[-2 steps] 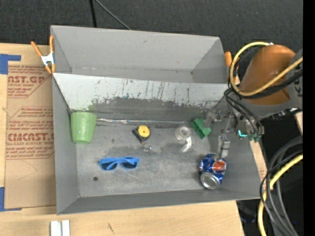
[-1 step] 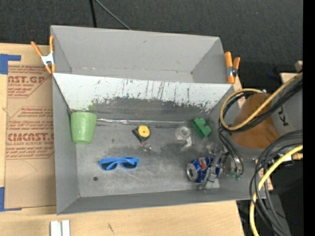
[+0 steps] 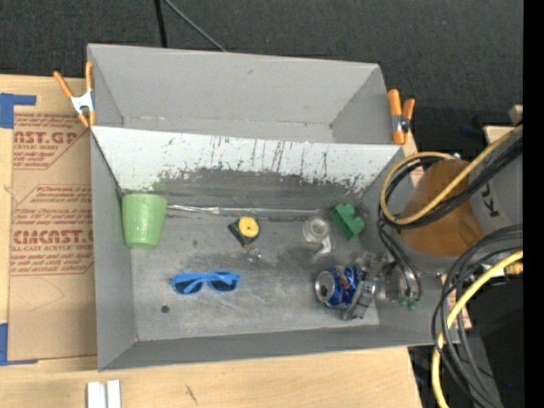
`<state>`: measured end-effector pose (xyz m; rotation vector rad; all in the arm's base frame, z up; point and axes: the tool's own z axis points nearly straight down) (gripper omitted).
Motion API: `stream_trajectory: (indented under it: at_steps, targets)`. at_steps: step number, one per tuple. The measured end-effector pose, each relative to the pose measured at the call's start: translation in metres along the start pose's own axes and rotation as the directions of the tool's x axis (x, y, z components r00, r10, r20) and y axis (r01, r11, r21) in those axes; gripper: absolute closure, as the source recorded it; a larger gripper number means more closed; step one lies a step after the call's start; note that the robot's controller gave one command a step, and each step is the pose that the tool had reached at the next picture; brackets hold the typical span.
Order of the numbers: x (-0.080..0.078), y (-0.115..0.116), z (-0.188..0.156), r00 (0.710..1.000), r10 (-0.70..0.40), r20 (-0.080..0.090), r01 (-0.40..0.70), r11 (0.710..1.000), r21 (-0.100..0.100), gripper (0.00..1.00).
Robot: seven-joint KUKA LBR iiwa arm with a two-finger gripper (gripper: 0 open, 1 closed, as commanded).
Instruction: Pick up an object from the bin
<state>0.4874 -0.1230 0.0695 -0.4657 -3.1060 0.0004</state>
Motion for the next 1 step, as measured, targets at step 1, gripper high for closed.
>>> stream_trajectory:
  at_steps: [1]
  targets:
    - [-0.0132,0.0032,-0.1407,1.0,-0.019,0.01,0.019,1.0,-0.002,1.0]
